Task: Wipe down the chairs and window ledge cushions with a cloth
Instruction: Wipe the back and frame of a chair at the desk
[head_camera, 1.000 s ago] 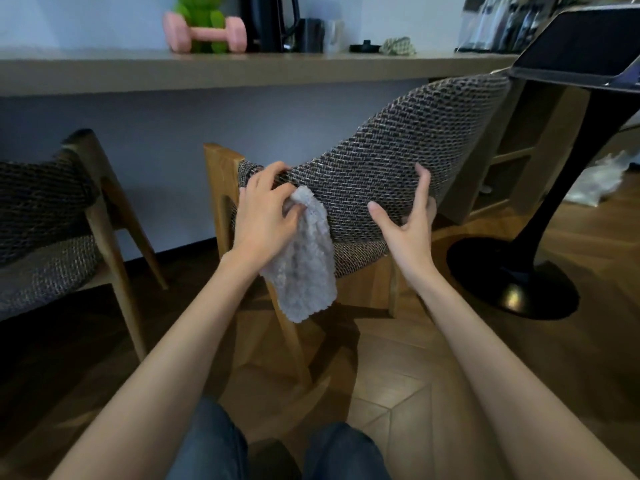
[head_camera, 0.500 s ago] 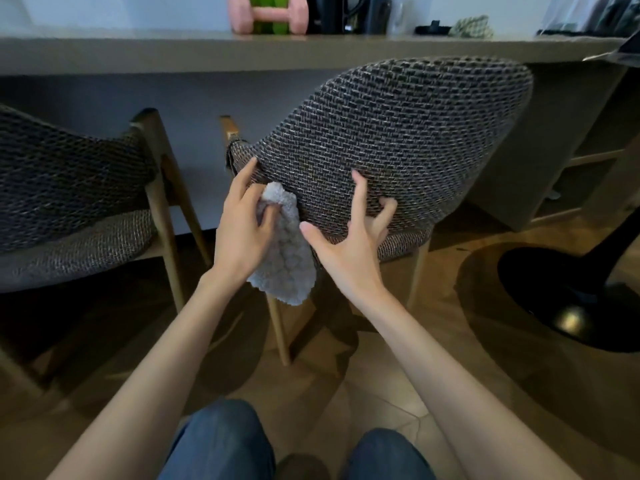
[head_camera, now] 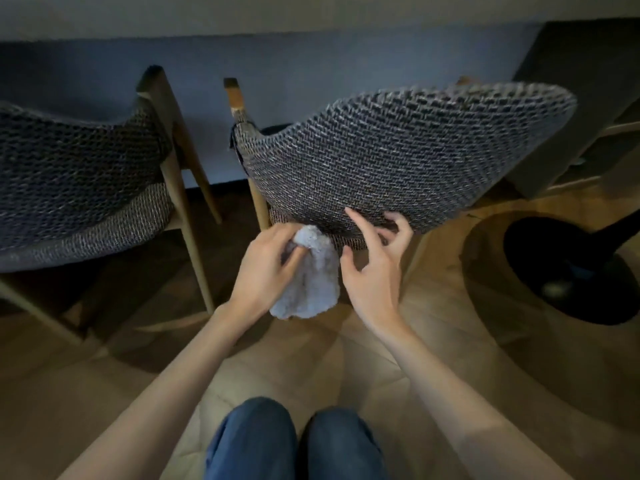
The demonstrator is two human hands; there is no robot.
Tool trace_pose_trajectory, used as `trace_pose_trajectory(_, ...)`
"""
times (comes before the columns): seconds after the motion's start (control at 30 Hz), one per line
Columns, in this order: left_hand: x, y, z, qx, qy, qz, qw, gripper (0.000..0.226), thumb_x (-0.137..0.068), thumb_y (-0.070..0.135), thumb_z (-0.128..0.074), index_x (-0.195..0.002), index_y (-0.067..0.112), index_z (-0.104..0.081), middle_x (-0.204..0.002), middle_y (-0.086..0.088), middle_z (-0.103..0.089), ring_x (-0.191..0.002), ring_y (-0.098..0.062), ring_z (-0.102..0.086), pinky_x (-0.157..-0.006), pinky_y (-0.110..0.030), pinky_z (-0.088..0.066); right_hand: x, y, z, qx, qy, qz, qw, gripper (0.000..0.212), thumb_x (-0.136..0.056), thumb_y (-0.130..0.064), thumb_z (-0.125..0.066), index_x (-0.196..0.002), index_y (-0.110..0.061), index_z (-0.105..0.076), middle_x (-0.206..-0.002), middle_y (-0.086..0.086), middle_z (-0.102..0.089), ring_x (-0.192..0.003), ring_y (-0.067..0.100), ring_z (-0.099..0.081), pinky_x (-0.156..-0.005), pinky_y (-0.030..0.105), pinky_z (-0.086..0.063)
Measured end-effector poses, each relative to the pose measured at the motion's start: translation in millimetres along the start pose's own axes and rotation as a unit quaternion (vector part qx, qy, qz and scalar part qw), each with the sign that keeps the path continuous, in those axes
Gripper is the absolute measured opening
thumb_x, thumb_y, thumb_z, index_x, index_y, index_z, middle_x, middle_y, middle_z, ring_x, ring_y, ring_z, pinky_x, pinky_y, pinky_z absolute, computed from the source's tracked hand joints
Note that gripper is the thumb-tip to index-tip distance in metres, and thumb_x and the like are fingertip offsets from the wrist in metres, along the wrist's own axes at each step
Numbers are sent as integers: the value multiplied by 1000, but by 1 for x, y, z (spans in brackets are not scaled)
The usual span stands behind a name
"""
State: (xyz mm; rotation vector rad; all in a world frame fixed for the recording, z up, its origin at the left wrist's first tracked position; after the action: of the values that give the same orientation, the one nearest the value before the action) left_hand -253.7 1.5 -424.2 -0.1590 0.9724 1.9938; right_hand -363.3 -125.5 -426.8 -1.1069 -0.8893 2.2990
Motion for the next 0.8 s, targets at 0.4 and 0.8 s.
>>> trace_pose_trajectory(0.4,-16,149,111,112,-152,182,965,27,-89,12,-61,-115,14,-64,-105,0,-65,-94,-16,-59,-81,-37,-47,-29,-103,129,-105,-353,-276,888,36,-83,-13,-70,-118,-21,-64,-126,-12,-57,-118,1,-51,-94,12,-39)
trace_pose_trajectory(0.8,-108,293,147,146,-222,164,950,24,-91,31,-61,-110,17,-64,-86,1,-64,-74,-14,-55,-67,-34,-43,-103,-155,270,-86,-287,-322,898,15,-92,-20,-58,-86,-32,-52,-84,-13,-61,-83,5,-60,-73,29,-47)
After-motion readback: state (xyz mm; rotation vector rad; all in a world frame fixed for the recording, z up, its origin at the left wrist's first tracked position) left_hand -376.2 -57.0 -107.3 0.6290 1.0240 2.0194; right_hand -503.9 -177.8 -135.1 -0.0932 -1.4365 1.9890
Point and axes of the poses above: each hand's wrist, its own x-axis away from the middle knuckle, its own z-axis out of the back of the hand, y = z × x, the point moved 3 cm from there along -x, towards the middle knuckle
